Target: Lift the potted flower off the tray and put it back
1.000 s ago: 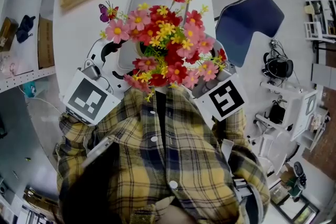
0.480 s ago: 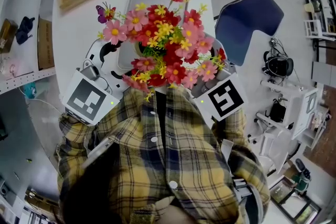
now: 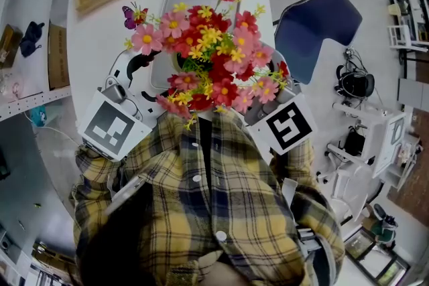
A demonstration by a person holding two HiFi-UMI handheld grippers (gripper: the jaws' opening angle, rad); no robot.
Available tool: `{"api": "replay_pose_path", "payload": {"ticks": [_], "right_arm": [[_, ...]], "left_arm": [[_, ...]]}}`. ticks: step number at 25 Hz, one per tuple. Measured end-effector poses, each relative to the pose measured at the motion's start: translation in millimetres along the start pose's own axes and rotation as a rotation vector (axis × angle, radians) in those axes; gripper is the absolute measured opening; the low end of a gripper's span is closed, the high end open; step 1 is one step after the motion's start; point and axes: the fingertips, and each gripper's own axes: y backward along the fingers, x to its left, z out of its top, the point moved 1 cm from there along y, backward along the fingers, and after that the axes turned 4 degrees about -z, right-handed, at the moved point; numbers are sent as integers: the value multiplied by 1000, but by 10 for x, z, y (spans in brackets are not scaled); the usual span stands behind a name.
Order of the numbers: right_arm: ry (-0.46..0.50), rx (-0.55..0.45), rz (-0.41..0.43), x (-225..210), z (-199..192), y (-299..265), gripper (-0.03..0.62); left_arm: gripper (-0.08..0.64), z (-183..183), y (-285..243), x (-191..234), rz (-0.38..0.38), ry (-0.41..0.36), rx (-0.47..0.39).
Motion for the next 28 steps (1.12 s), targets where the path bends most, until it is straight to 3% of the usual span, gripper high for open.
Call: {"api": "replay_pose_path", "payload": {"ticks": [9, 14, 28], "right_arm": [[6, 9, -10, -54, 190, 76, 368], [5, 18, -19, -4, -25, 66, 368], [-13, 22, -25, -162, -101, 30, 368]], "left_arm": [[337, 201, 82, 18, -9, -7, 2], [337, 18, -45, -38, -21, 5, -5], [337, 42, -181, 81, -38, 13, -2]]}}
